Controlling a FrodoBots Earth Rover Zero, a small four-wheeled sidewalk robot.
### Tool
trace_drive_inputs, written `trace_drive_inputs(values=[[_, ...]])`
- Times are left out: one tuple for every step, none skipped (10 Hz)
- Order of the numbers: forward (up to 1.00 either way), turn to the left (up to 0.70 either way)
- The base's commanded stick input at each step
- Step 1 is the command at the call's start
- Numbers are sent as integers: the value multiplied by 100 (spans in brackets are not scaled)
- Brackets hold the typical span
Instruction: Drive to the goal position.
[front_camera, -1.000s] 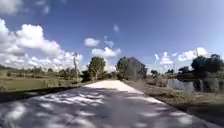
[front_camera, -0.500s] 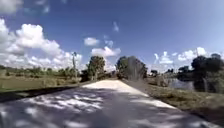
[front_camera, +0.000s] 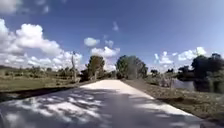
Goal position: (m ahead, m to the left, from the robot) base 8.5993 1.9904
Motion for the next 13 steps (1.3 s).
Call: trace_drive_inputs(values=[[70, 0], [70, 0], [70, 0], [70, 0], [70, 0], [70, 0], [70, 0], [70, 0], [70, 0], [70, 0], [70, 0], [70, 0], [70, 0]])
